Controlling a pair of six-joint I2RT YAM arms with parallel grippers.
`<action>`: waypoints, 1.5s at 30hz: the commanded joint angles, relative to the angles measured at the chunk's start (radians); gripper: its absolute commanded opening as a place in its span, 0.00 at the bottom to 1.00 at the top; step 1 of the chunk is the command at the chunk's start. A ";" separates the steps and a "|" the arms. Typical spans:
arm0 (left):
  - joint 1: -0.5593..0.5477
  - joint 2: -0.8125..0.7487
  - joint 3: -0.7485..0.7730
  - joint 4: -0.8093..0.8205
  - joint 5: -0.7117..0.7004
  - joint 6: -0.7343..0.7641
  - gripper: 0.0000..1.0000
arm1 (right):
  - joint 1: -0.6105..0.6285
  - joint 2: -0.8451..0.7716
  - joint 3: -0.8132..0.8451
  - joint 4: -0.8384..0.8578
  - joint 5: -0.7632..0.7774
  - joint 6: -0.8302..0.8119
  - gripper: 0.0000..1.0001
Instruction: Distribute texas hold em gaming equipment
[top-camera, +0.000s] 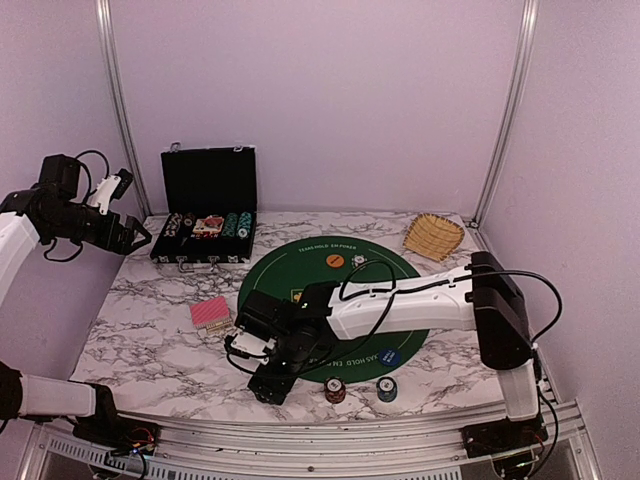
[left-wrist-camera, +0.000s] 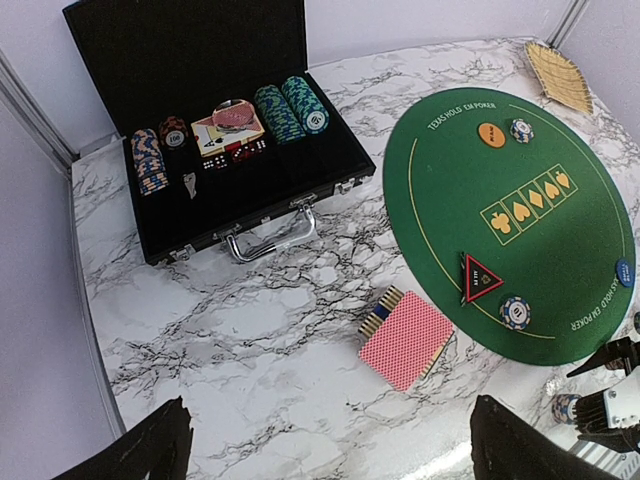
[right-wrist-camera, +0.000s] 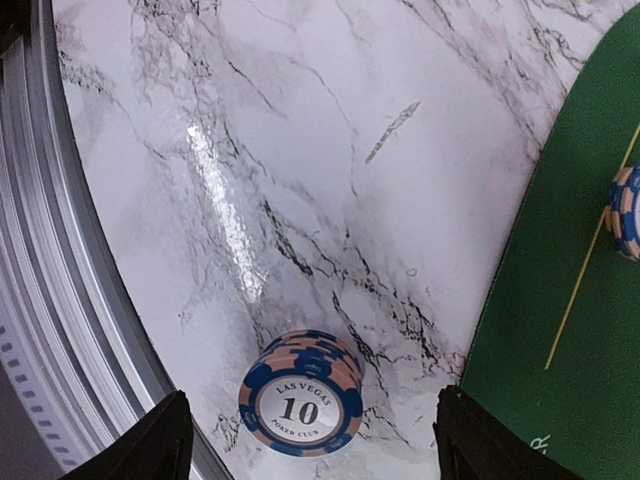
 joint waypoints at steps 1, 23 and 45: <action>0.003 -0.007 0.030 -0.030 0.011 0.008 0.99 | 0.007 0.023 0.001 0.028 -0.015 -0.002 0.80; 0.004 -0.012 0.027 -0.032 0.006 0.009 0.99 | 0.025 0.040 -0.016 0.045 -0.012 0.001 0.48; 0.003 -0.015 0.029 -0.033 0.002 0.011 0.99 | 0.026 0.027 -0.027 0.051 0.008 0.005 0.48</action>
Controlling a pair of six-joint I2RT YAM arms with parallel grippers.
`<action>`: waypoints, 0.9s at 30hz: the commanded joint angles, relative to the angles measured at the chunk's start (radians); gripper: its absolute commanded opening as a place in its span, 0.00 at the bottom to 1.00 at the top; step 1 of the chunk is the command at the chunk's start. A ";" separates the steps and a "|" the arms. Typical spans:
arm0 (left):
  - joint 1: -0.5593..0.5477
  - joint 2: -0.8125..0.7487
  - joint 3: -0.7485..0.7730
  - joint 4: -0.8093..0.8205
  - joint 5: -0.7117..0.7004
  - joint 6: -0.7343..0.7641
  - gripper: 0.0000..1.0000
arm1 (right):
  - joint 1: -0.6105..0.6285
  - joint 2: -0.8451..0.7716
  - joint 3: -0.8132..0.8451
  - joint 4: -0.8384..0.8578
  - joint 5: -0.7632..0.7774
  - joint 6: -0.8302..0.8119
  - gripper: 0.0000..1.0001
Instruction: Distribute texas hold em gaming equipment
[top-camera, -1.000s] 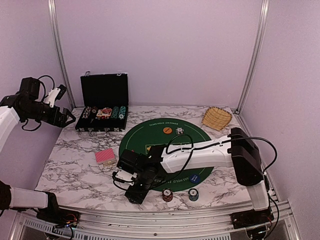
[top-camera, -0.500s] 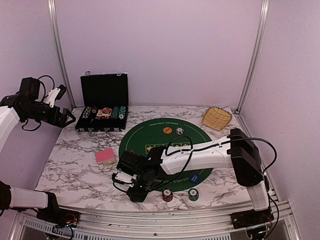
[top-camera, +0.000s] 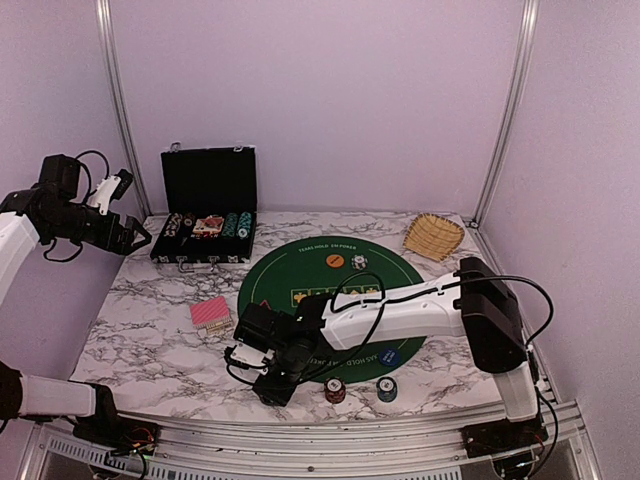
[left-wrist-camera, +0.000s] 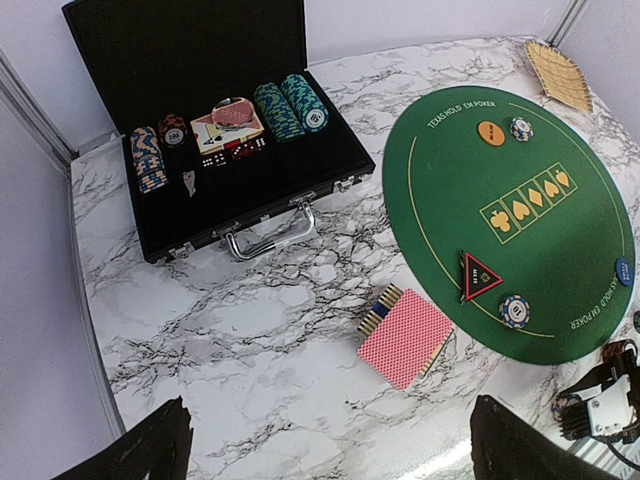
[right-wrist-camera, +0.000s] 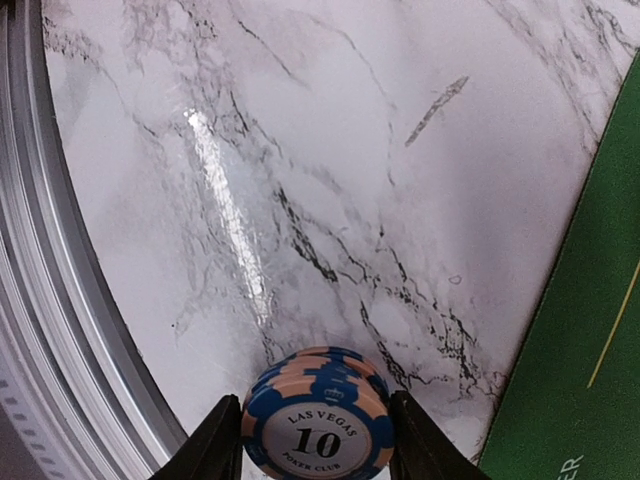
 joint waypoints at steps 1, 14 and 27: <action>0.004 -0.014 0.028 -0.026 0.004 0.011 0.99 | 0.009 -0.008 0.000 0.010 0.014 0.005 0.48; 0.004 -0.009 0.034 -0.026 0.007 0.010 0.99 | 0.009 -0.037 0.008 0.003 0.054 0.004 0.18; 0.005 -0.010 0.037 -0.027 0.014 0.007 0.99 | -0.020 -0.162 -0.001 -0.017 0.101 0.023 0.11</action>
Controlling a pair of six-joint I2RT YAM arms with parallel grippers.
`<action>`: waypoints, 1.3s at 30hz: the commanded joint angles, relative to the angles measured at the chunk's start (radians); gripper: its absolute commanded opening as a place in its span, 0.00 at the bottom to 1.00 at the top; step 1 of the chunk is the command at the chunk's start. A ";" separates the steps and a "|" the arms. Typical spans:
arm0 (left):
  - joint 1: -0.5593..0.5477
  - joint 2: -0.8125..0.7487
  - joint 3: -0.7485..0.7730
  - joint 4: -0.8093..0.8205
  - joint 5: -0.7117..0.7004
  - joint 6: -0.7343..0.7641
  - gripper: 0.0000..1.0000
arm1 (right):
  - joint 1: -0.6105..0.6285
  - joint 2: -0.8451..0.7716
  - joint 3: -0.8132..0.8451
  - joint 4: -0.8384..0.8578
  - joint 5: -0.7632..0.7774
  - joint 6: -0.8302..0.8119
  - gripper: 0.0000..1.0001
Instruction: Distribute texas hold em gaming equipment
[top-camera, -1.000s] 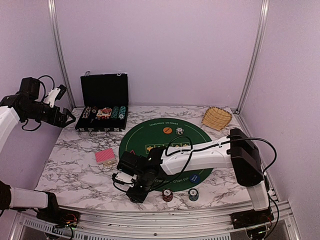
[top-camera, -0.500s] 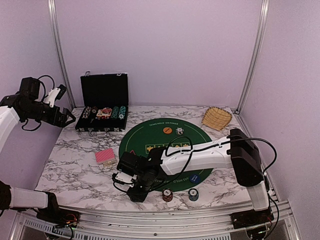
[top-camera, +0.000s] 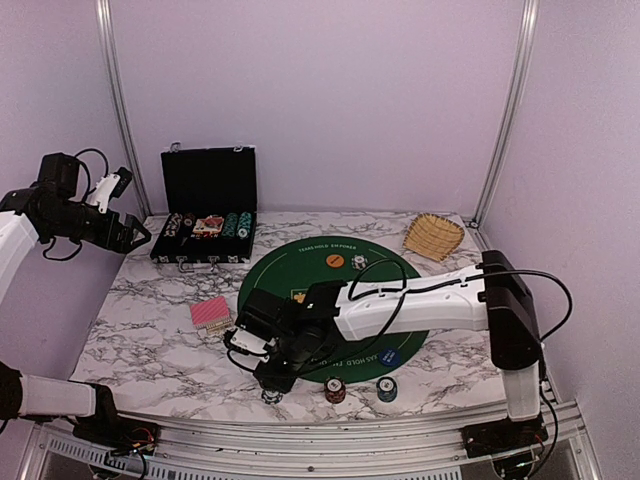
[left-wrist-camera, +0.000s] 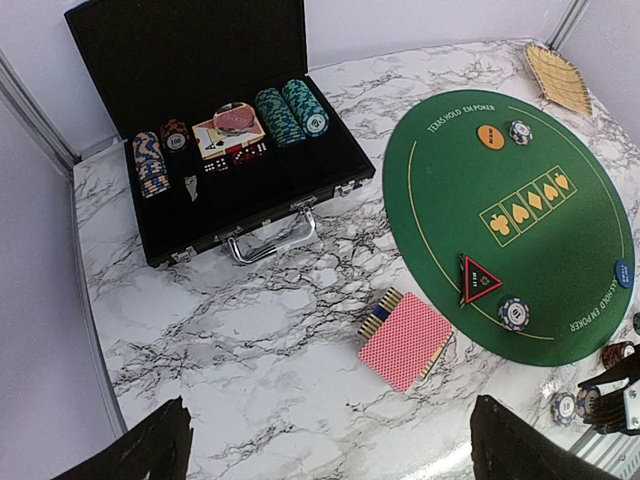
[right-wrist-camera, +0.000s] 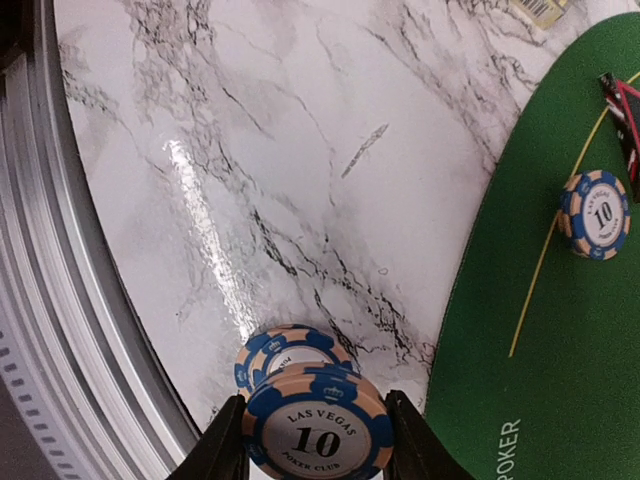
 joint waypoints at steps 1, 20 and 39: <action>0.004 -0.011 0.025 -0.026 0.013 0.007 0.99 | -0.021 -0.105 -0.014 -0.005 0.025 0.024 0.11; 0.004 -0.005 0.021 -0.029 0.028 0.010 0.99 | -0.312 -0.413 -0.543 0.117 0.087 0.091 0.10; 0.004 -0.008 0.027 -0.031 0.017 0.015 0.99 | -0.442 -0.359 -0.623 0.244 0.126 0.086 0.09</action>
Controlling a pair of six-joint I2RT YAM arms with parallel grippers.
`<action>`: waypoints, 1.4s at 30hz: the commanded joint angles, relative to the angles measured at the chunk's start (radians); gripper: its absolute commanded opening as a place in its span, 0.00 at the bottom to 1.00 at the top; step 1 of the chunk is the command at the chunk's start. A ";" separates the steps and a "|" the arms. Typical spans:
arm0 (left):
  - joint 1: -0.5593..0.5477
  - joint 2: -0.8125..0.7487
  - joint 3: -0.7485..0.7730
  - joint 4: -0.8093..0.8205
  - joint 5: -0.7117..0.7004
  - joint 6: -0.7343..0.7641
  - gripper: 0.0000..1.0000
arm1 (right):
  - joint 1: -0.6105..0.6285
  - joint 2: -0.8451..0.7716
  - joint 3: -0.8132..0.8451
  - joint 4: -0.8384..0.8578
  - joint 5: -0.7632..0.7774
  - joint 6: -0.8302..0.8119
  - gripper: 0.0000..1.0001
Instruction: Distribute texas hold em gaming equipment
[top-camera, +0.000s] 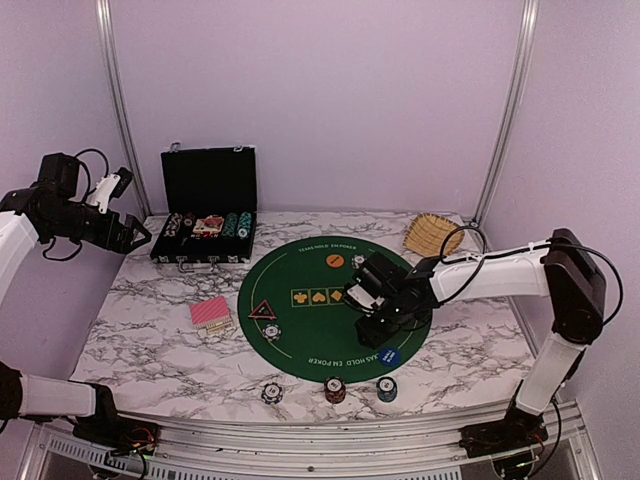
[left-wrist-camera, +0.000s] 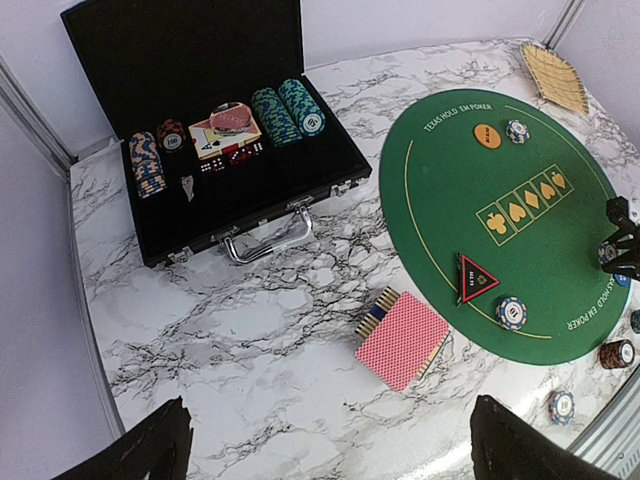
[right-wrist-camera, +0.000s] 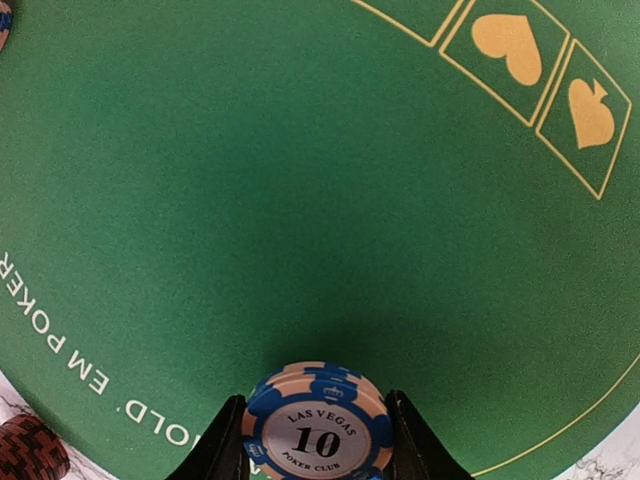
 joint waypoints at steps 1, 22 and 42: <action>0.004 -0.008 0.027 -0.029 0.008 0.014 0.99 | -0.014 0.026 -0.013 0.055 0.020 0.007 0.09; 0.004 0.005 0.038 -0.032 0.024 0.013 0.99 | -0.022 0.027 -0.032 0.039 0.034 0.017 0.42; 0.004 0.007 0.044 -0.035 0.039 0.012 0.99 | 0.144 -0.066 0.189 -0.127 0.050 0.043 0.61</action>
